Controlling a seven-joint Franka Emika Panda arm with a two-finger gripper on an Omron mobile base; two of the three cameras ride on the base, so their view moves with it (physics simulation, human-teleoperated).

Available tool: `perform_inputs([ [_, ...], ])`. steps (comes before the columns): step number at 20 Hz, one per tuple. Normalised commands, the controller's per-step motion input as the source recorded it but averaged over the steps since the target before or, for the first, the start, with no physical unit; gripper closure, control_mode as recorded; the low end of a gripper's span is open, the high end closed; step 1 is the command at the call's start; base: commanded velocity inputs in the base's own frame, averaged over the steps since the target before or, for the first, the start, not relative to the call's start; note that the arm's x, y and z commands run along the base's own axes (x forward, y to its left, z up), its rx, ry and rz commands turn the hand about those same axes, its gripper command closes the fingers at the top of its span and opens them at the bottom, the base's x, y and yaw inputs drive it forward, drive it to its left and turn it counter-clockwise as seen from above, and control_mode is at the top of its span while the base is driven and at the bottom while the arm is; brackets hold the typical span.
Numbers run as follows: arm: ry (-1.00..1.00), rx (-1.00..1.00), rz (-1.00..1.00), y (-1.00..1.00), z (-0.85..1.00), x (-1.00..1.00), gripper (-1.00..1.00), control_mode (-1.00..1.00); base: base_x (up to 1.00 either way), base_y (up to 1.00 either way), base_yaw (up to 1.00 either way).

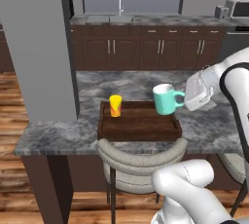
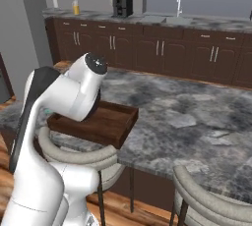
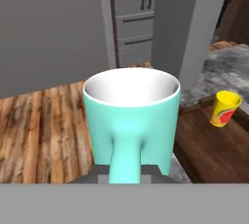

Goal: There is a tray on the dining counter. Grab the cup, mug, and pitcher and place them on the tray. The pitcher may be placed next to the tray if it cannot fit the tray.

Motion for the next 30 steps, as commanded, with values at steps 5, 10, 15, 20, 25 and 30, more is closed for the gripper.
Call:
perform_inputs([
  [5, 0.0, 0.0, 0.27, 0.0, -0.4, 0.34, 1.0, -1.0, 0.0, 0.0, 0.0],
  [10, 0.0, 0.0, 0.16, 0.0, -0.41, 0.45, 1.0, -1.0, 0.0, 0.0, 0.0],
  [15, 0.0, 0.0, 0.13, 0.05, -0.51, 0.47, 1.0, -1.0, 0.0, 0.0, 0.0],
  [20, 0.0, 0.02, 0.07, 0.17, -0.46, 0.47, 1.0, -1.0, 0.0, 0.0, 0.0],
  [25, 0.0, 0.04, 0.0, 0.28, -0.34, 0.52, 1.0, -1.0, 0.0, 0.0, 0.0],
  [30, 0.0, 0.05, 0.0, 0.21, -0.31, 0.47, 1.0, -1.0, 0.0, 0.0, 0.0],
])
